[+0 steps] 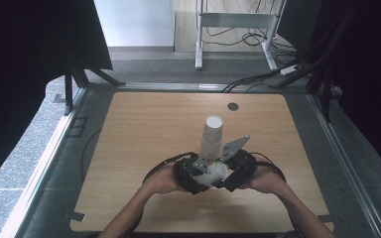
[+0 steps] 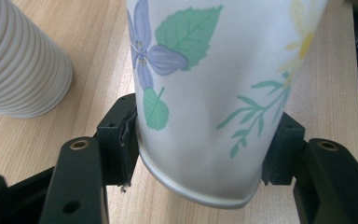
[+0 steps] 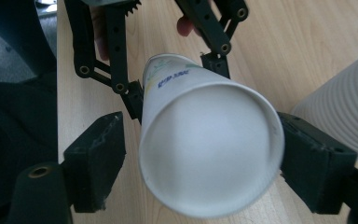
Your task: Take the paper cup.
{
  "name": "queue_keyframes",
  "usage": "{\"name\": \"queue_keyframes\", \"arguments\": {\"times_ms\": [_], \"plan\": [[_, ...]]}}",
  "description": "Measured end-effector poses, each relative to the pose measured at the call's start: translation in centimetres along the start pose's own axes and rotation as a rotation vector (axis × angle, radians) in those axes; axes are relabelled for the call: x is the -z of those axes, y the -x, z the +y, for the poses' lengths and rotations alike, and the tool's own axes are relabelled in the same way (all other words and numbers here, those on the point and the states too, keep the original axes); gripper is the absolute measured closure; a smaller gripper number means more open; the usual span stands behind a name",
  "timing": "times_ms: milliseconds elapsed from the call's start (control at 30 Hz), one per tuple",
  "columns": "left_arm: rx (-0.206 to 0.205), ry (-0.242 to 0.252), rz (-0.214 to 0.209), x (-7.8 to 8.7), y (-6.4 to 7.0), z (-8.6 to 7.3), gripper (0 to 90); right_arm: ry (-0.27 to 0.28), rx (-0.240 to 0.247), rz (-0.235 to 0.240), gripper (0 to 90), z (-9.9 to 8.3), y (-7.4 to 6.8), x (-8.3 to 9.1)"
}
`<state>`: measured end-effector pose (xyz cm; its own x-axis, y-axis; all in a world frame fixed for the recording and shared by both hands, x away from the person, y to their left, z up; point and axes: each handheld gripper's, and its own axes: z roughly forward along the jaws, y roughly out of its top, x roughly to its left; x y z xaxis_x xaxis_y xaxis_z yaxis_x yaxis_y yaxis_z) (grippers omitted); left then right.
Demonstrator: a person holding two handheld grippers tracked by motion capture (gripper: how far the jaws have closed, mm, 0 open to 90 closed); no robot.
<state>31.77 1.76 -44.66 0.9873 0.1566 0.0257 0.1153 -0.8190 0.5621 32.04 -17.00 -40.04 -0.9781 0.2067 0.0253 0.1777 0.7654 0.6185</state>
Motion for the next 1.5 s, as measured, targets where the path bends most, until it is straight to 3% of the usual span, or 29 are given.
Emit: {"name": "queue_keyframes", "arguments": {"times_ms": [233,667,767,933,1100,1233,1333,1500], "plan": [[-0.019,-0.025,-0.003,-0.2,0.3,0.5,39.5,-0.045,0.019,0.003,26.9,0.0,-0.1,-0.8],[-0.051,-0.040,-0.011,-0.7,0.5,0.8,38.5,-0.072,0.058,0.017,36.3,-0.1,-0.4,-0.9],[-0.012,-0.003,-0.009,-0.7,0.4,0.7,30.5,-0.064,0.043,0.015,36.4,-0.1,-0.3,-0.7],[0.055,0.099,-0.014,0.1,0.0,0.2,14.7,-0.017,0.019,0.016,36.4,-0.3,-0.2,0.0],[0.114,0.212,-0.023,1.0,-0.3,-0.6,8.0,0.058,-0.013,0.011,36.5,-0.6,0.1,1.1],[0.153,0.307,-0.039,1.7,-0.4,-1.2,6.7,0.115,-0.038,0.015,36.5,-0.9,0.3,1.8],[0.158,0.362,-0.037,2.2,-0.4,-1.7,7.5,0.155,-0.054,0.014,36.5,-1.2,0.4,2.3],[0.161,0.417,-0.036,2.3,-0.4,-2.1,10.1,0.215,-0.075,0.019,36.5,-1.7,0.4,2.9]]}}
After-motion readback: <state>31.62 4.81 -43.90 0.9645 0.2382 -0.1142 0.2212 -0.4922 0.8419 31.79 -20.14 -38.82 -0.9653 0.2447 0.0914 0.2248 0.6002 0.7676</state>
